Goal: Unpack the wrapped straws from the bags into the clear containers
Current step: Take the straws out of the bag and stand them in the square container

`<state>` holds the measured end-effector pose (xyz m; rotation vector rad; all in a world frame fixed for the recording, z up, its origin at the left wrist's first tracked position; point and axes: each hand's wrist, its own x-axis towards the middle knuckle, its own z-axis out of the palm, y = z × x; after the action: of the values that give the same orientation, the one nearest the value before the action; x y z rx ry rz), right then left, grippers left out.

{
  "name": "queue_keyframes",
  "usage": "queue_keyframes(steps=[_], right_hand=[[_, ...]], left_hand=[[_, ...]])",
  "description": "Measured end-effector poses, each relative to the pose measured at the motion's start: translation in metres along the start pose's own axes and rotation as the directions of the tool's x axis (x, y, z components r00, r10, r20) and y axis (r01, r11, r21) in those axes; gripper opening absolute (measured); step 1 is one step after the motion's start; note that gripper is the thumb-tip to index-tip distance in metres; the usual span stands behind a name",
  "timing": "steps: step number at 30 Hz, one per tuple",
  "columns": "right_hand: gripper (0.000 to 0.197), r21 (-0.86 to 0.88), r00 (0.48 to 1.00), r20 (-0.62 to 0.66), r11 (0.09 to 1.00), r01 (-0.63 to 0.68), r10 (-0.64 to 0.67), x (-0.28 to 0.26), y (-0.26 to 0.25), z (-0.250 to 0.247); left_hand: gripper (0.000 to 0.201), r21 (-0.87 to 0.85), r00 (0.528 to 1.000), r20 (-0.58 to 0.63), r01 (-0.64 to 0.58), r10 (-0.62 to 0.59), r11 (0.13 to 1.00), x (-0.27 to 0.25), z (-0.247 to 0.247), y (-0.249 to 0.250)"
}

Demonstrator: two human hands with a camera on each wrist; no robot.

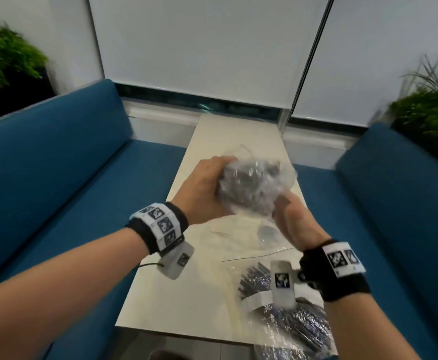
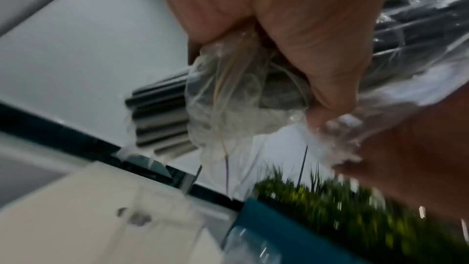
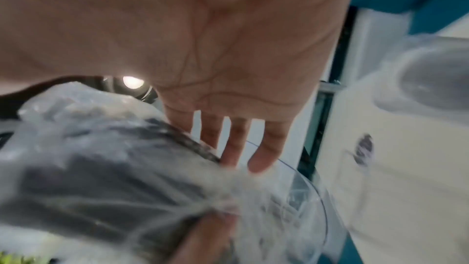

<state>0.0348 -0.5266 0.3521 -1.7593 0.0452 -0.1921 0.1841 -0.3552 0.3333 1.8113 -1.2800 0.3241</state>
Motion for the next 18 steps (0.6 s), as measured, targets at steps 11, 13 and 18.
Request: queue_keyframes(steps=[11, 13, 18], right_hand=[[0.086, -0.222, 0.948, -0.239, 0.962, 0.158, -0.211, 0.139, -0.023, -0.032], [0.078, -0.208, 0.946, -0.254, 0.966, 0.151, -0.202, 0.156, -0.010, -0.033], [0.067, -0.132, 0.936, -0.316, 0.984, 0.120, -0.156, 0.180, 0.028, -0.027]], left_hand=[[0.075, -0.027, 0.918, 0.261, 0.317, -0.299, 0.948, 0.131, 0.014, -0.045], [0.081, -0.076, 0.915, 0.229, 0.358, -0.333, 0.931, 0.134, 0.020, -0.064], [0.080, -0.167, 0.884, 0.182, 0.459, -0.430, 0.873, 0.124, 0.051, -0.102]])
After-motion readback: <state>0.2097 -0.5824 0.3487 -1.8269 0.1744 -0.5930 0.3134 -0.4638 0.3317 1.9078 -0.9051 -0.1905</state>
